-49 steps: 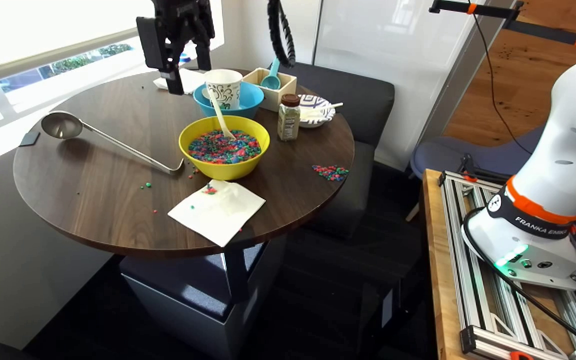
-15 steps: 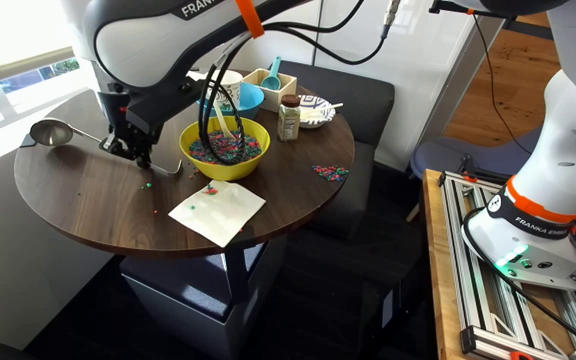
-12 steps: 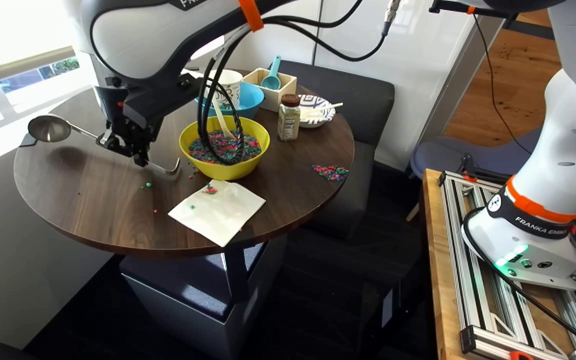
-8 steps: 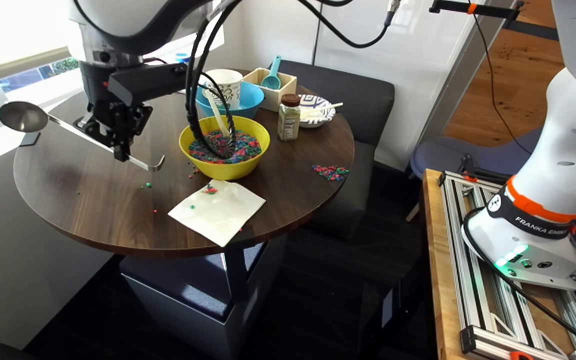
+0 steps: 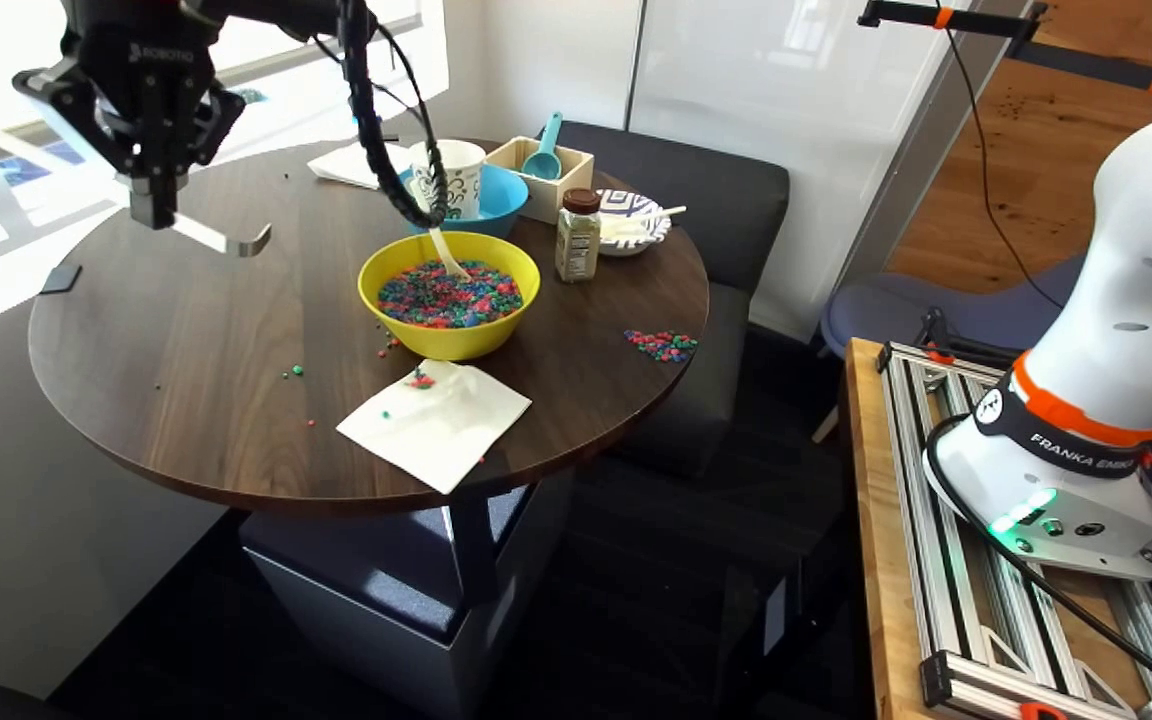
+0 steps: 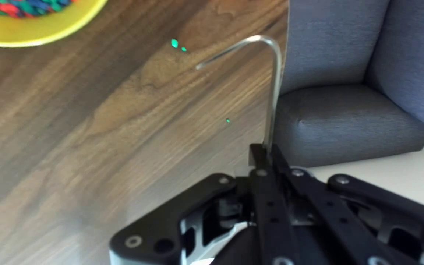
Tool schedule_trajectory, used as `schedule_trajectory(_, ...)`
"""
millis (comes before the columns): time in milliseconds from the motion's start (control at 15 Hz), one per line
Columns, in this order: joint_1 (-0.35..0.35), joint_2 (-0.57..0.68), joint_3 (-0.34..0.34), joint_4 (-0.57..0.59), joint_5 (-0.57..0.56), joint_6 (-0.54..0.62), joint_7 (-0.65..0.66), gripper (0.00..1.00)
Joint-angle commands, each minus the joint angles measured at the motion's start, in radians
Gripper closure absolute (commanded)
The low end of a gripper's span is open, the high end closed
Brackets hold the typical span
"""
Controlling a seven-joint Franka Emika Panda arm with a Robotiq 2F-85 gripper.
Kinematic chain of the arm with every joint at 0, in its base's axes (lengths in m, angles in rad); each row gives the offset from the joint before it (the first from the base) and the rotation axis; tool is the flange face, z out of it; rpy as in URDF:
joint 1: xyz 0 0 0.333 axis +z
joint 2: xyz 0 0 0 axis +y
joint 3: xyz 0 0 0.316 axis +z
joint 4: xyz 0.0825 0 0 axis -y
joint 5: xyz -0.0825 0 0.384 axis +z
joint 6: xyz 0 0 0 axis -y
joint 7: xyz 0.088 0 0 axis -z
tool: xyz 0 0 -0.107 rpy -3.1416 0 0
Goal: Put the ladle in the yellow bowl
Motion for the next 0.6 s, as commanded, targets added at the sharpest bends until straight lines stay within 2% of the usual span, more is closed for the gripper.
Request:
schedule_trajectory(0,0.012,-0.207,-0.06,-0.161,-0.096,-0.182,0.071,0.99)
schedule_trajectory(333,0.004,-0.44,-0.071,-0.299,-0.227,-0.531,0.0,0.99)
schedule_trajectory(533,-0.001,-0.515,-0.044,-0.378,-0.272,-0.71,-0.009,0.99)
